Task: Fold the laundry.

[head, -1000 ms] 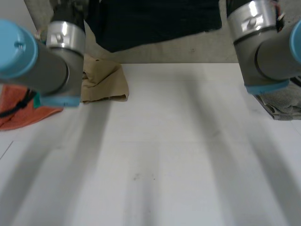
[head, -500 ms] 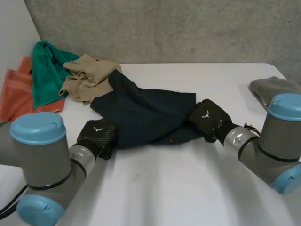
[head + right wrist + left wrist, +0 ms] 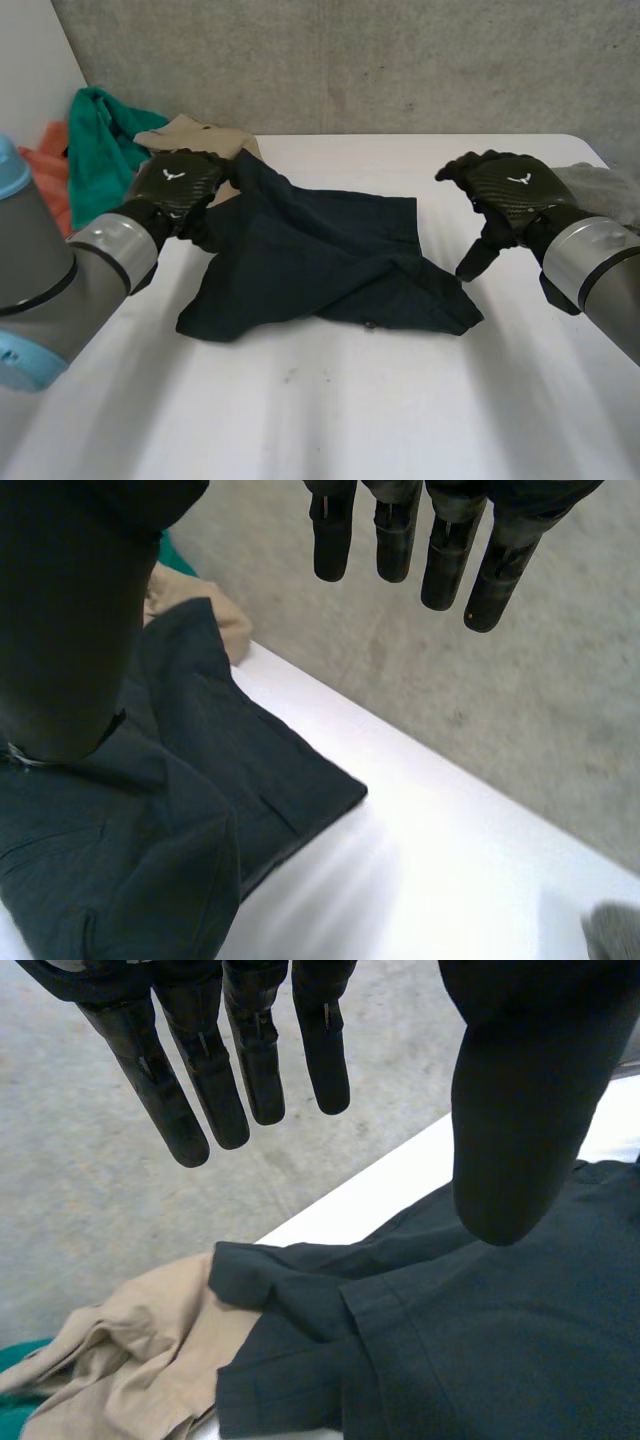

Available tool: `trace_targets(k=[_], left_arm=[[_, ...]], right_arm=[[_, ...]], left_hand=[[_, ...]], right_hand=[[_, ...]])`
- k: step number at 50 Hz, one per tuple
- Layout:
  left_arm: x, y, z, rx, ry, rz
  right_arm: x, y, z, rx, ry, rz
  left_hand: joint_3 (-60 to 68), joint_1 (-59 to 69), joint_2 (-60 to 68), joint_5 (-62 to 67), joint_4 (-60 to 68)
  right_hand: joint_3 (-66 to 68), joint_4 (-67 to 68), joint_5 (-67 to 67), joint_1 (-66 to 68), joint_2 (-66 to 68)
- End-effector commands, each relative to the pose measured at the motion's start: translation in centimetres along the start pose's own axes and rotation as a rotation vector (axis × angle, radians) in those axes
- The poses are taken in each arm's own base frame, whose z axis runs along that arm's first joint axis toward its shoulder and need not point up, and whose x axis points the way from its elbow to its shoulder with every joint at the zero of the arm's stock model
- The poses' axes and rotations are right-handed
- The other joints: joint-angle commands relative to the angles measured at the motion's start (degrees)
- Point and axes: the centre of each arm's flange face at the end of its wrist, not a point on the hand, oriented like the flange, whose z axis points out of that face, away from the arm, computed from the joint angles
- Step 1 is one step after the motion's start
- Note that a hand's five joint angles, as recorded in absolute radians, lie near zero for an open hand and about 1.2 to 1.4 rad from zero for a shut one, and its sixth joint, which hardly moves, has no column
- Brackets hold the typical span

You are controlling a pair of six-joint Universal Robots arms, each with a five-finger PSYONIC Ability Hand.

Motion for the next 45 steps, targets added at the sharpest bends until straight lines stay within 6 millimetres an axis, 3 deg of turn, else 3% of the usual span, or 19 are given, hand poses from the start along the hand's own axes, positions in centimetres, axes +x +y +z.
trace_targets(k=[1,7,14,21,22,25,27,28,30,34,39,42,45], left_arm=[[0.6,3.3,3.0,-0.102,0.092,0.130],[1.6,6.4,5.3,-0.155,0.141,0.252],[2.9,8.1,7.2,-0.155,0.183,0.269],[3.0,8.9,8.2,-0.160,0.185,0.271],[2.9,8.9,8.3,-0.161,0.179,0.271],[2.8,8.7,8.3,-0.158,0.171,0.272],[2.9,8.5,8.0,-0.159,0.172,0.271],[3.0,8.3,7.9,-0.158,0.172,0.271],[3.3,7.5,7.3,-0.151,0.168,0.275],[2.7,4.8,5.5,-0.128,0.122,0.286],[2.1,1.8,2.5,-0.094,0.078,0.290],[2.0,0.7,0.2,-0.081,0.066,0.289],[2.2,0.8,-2.3,-0.100,0.066,0.276]], right_arm=[[0.3,2.4,0.8,-0.165,0.054,0.045],[0.2,5.2,2.1,-0.257,0.064,0.108],[-0.1,7.8,3.5,-0.329,0.050,0.135],[-0.6,9.0,4.6,-0.340,0.035,0.129],[-0.8,9.1,4.6,-0.343,0.030,0.128],[-1.2,9.1,4.7,-0.336,0.020,0.123],[-1.2,9.0,4.8,-0.321,0.022,0.123],[-1.1,8.8,5.0,-0.303,0.025,0.119],[-1.1,8.6,5.1,-0.284,0.024,0.116],[-1.0,7.8,5.2,-0.244,0.030,0.090],[-0.6,5.3,4.8,-0.163,0.038,0.012],[-0.6,4.4,3.9,-0.151,0.028,-0.134],[-1.1,4.2,2.8,-0.160,0.007,-0.330]], left_hand=[[-0.1,0.1,0.3,1.1,0.9],[-0.9,-0.8,-0.5,0.2,0.1],[2.6,2.8,3.0,3.8,3.6],[28.7,28.8,29.0,29.8,29.6],[37.7,37.8,38.0,38.8,38.7],[50.4,50.5,50.7,51.5,51.3],[50.4,50.5,50.7,51.5,51.3],[50.4,50.5,50.7,51.5,51.3],[50.4,50.5,50.7,51.5,51.3],[50.4,50.5,50.7,51.5,51.3],[50.4,50.5,50.7,51.5,51.3],[50.4,50.5,50.7,51.5,51.3],[50.4,50.5,50.7,51.5,51.3]], right_hand=[[-2.6,-4.0,-4.1,-2.6,-4.0],[-2.6,-4.0,-4.1,-2.6,-4.0],[-1.8,-3.3,-3.3,-1.8,-3.2],[4.5,3.1,3.0,4.5,3.2],[5.9,4.4,4.4,5.9,4.5],[23.5,22.1,22.0,23.5,22.1],[38.0,36.5,36.5,38.0,36.6],[55.4,53.9,53.9,55.4,54.0],[67.4,65.9,65.9,67.4,66.0],[67.4,66.0,65.9,67.4,66.0],[67.4,66.0,65.9,67.4,66.0],[67.4,66.0,65.9,67.4,66.0],[67.4,66.0,65.9,67.4,66.0]])
